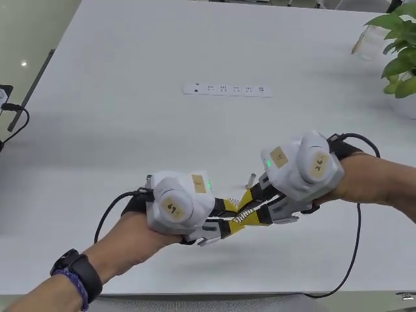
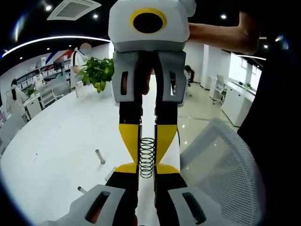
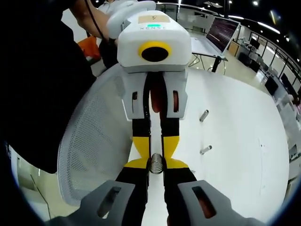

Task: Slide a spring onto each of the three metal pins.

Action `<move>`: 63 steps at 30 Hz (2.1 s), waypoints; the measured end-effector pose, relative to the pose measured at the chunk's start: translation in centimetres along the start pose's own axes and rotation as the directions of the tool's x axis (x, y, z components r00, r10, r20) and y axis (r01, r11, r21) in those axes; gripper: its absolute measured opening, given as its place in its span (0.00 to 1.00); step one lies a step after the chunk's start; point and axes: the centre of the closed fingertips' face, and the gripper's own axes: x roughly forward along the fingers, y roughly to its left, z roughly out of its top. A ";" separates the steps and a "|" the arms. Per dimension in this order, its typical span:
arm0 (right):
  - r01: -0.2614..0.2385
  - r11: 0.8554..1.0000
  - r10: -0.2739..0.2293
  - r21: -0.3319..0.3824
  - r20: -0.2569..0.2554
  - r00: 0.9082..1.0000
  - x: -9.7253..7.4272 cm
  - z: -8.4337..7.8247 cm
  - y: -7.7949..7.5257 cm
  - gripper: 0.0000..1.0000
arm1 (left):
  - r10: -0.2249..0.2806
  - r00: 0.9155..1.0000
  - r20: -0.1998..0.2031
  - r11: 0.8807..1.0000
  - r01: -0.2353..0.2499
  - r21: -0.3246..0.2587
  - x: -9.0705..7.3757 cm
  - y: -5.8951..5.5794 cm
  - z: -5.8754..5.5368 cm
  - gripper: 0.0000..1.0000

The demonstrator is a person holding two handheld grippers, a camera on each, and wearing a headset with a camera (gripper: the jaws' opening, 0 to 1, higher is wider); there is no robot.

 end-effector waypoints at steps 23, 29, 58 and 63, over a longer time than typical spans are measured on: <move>0.025 0.998 -0.025 0.051 -0.012 1.000 0.8 -1.2 -0.9 0.08 | 0.070 0.997 -0.017 0.993 -0.071 -0.091 -1.9 1.2 -2.1 0.26; 0.027 0.998 -0.025 0.056 -0.030 0.999 1.3 -1.8 -1.3 0.08 | 0.121 0.992 -0.030 0.984 -0.124 -0.125 -3.5 2.2 -3.4 0.31; 0.115 0.989 -0.107 0.096 -0.078 0.991 2.3 -2.6 -6.6 0.08 | 0.333 0.942 -0.048 0.907 -0.334 -0.256 -10.7 5.8 -7.0 0.49; 0.131 0.986 -0.122 0.106 -0.091 0.988 2.6 -2.7 -7.7 0.08 | 0.359 0.932 -0.058 0.892 -0.360 -0.273 -11.9 6.0 -7.8 0.52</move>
